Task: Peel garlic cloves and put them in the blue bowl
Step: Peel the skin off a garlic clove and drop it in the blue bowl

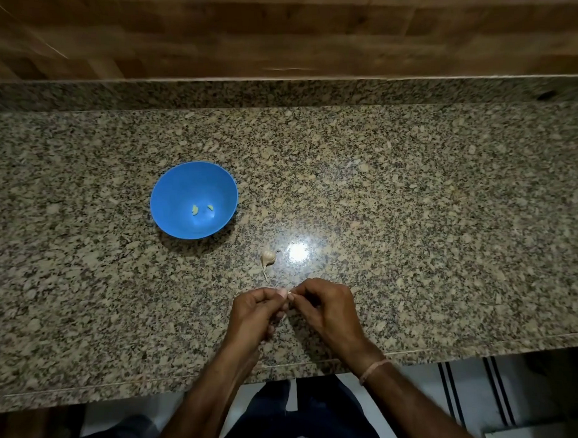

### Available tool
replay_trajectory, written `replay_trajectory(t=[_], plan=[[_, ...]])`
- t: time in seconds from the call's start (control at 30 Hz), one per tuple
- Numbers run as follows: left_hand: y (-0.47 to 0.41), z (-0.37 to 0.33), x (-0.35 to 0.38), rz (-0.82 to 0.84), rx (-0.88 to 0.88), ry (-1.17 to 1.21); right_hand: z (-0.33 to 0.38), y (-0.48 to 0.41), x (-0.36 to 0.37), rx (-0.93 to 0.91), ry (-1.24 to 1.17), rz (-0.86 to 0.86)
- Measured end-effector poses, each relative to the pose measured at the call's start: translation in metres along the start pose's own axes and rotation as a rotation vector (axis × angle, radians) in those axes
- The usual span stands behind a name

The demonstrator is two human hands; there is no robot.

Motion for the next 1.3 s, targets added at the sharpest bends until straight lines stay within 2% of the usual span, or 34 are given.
replay_trajectory(t=[0.07, 0.17, 0.2, 0.23, 0.27, 0.33, 0.37, 0.4, 0.43, 0.47, 0.53, 0.57, 0.6, 0.63, 0.67, 0.73, 0.77, 0.8, 0.87, 0.97, 1.03, 1.17, 1.3], plan=[[0.0, -0.009, -0.003, -0.021, 0.186, -0.168, -0.003, -0.003, 0.001, 0.176, -0.155, 0.056], [-0.001, -0.018, -0.006, -0.065, 0.413, -0.481, -0.011, 0.002, 0.013, 0.731, -0.757, 0.305], [-0.001, -0.018, -0.007, -0.069, 0.42, -0.517, -0.012, 0.003, 0.015, 0.814, -0.83, 0.343], [-0.003, -0.018, -0.007, -0.06, 0.391, -0.529, -0.013, 0.002, 0.014, 0.782, -0.786, 0.334], [-0.006, -0.014, -0.007, -0.039, 0.325, -0.498, -0.016, -0.001, 0.01, 0.633, -0.608, 0.274], [-0.011, -0.005, -0.008, -0.003, 0.125, -0.31, -0.01, -0.006, 0.001, 0.185, -0.052, 0.125], [-0.011, 0.001, -0.007, 0.001, 0.031, -0.223, -0.006, -0.005, 0.002, 0.027, 0.127, 0.104], [-0.009, 0.004, -0.006, -0.007, -0.024, -0.168, -0.005, -0.004, 0.004, -0.014, 0.171, 0.095], [-0.007, 0.005, -0.005, -0.027, -0.019, -0.166, -0.005, -0.003, 0.006, 0.027, 0.112, 0.1], [-0.006, 0.001, -0.005, -0.058, 0.058, -0.246, -0.008, -0.004, 0.005, 0.162, -0.051, 0.115], [0.0, -0.013, -0.005, -0.111, 0.332, -0.542, -0.016, -0.001, 0.015, 0.624, -0.609, 0.272], [0.002, -0.019, -0.004, -0.124, 0.443, -0.64, -0.016, 0.004, 0.02, 0.798, -0.784, 0.333], [0.002, -0.023, -0.003, -0.115, 0.487, -0.681, -0.017, 0.005, 0.02, 0.847, -0.815, 0.348], [-0.001, -0.021, -0.004, -0.098, 0.45, -0.682, -0.019, 0.003, 0.017, 0.75, -0.675, 0.311], [-0.004, -0.016, -0.005, -0.084, 0.351, -0.647, -0.017, -0.001, 0.011, 0.528, -0.408, 0.231], [-0.01, 0.0, -0.007, -0.084, 0.068, -0.356, -0.008, -0.003, 0.007, 0.042, 0.168, 0.108], [-0.008, 0.007, -0.005, -0.082, -0.053, -0.188, -0.005, -0.002, 0.009, -0.072, 0.28, 0.099], [-0.006, 0.01, -0.003, -0.074, -0.118, -0.08, -0.004, -0.003, 0.01, -0.104, 0.282, 0.09], [-0.003, 0.008, -0.003, -0.068, -0.06, -0.094, -0.005, -0.007, 0.008, 0.034, 0.073, 0.069], [0.0, -0.003, -0.007, -0.116, 0.156, -0.318, -0.015, -0.006, 0.01, 0.413, -0.371, 0.089], [0.002, -0.008, -0.005, -0.133, 0.223, -0.416, -0.018, -0.002, 0.015, 0.552, -0.563, 0.154], [0.005, -0.012, -0.003, -0.157, 0.294, -0.498, -0.019, 0.001, 0.018, 0.614, -0.594, 0.185], [0.005, -0.016, -0.003, -0.107, 0.431, -0.595, -0.024, 0.003, 0.019, 0.706, -0.632, 0.188]])
Point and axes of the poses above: each hand's wrist, its own y-axis away from the middle knuckle, its own x-axis out of the palm, z = x × y, the point moved 5 cm from there along -y, towards the middle knuckle, and after that the axes turned 8 degrees about x, right-handed, at the moved point
